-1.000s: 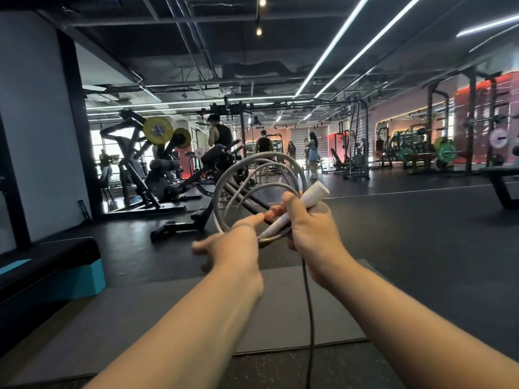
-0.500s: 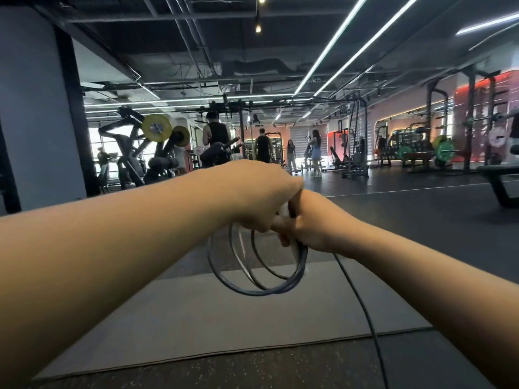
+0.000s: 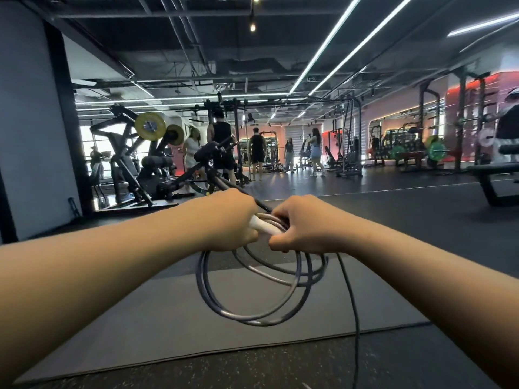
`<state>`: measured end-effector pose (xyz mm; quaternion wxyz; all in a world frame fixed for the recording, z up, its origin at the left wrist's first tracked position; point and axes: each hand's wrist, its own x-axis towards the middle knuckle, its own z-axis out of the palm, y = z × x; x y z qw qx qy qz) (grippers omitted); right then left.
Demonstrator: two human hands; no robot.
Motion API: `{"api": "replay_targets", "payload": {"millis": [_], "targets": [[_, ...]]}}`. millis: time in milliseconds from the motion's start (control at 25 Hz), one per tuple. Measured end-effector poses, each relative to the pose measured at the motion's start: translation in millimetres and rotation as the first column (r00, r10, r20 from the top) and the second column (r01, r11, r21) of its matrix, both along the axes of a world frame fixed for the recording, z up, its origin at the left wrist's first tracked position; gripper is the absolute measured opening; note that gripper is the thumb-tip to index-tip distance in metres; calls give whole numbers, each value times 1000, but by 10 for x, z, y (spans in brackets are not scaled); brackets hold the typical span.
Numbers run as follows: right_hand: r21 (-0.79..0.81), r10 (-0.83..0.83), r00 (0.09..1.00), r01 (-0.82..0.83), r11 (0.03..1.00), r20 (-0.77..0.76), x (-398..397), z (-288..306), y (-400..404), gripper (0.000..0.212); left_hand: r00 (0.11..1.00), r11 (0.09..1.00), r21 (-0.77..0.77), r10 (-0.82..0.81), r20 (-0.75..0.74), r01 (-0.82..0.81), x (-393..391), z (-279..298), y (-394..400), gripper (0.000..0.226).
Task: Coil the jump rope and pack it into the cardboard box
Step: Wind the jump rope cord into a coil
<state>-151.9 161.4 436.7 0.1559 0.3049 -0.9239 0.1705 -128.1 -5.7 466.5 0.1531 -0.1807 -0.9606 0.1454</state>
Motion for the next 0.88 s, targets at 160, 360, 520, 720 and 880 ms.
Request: {"api": "replay_targets", "payload": {"millis": [160,360,520,720,880], "targets": [[91,-16,999,18,996,-29,-7,-57,-55,27,974,994,34,109,-196,-104,142,-44,-18,13],[142,45,993,-30,989,-107,18,-53,-127,25,992,995,11,-103,-71,104,19,-132,111,23],[162,100,993,-89,983,-61,30,-89,23,25,920,961,223,-230,316,164,78,-157,18,9],[111,109,987,-123,986,121,81,42,182,47,992,976,-202,-65,105,86,191,-93,36,15],[61,71,992,-78,995,101,-35,170,321,51,997,945,-327,-38,-69,14,194,-152,-180,17]]}}
